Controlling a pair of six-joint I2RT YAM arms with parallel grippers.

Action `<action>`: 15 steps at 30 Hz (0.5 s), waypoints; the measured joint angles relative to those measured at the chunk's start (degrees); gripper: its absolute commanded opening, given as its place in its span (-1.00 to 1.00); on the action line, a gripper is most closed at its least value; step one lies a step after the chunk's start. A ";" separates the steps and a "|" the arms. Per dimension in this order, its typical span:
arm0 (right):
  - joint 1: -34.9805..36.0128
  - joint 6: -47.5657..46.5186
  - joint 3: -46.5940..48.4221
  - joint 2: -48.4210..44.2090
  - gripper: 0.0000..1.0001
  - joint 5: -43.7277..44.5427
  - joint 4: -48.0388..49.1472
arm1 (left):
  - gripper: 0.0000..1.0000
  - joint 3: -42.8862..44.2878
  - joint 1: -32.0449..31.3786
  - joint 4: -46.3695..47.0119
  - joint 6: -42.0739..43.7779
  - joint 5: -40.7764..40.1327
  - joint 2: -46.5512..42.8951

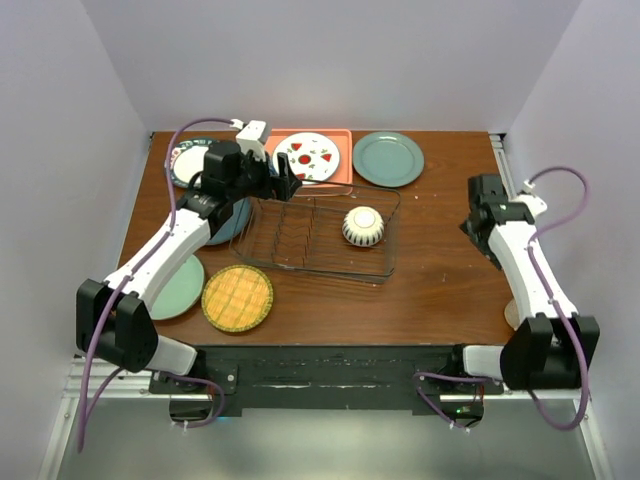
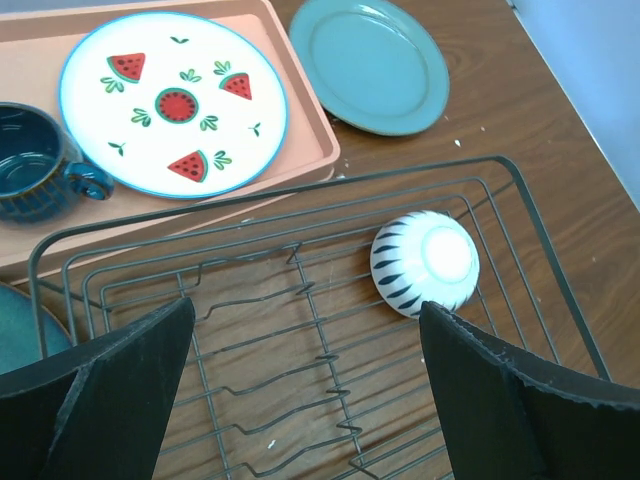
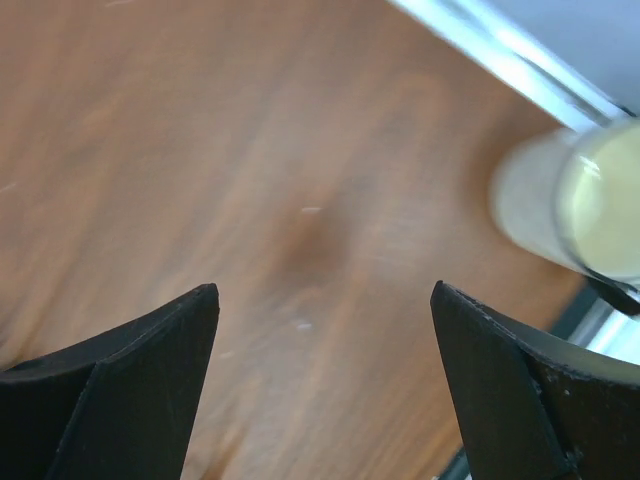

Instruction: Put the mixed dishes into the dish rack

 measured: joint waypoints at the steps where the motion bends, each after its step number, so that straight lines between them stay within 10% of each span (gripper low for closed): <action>1: -1.44 1.25 -1.99 -1.84 0.78 0.83 -0.79 | 1.00 0.31 0.00 -0.31 0.39 0.83 0.35; 15: -11.50 8.81 -11.74 -5.33 0.64 7.17 -6.14 | 1.00 0.81 0.00 -1.73 0.94 6.01 1.66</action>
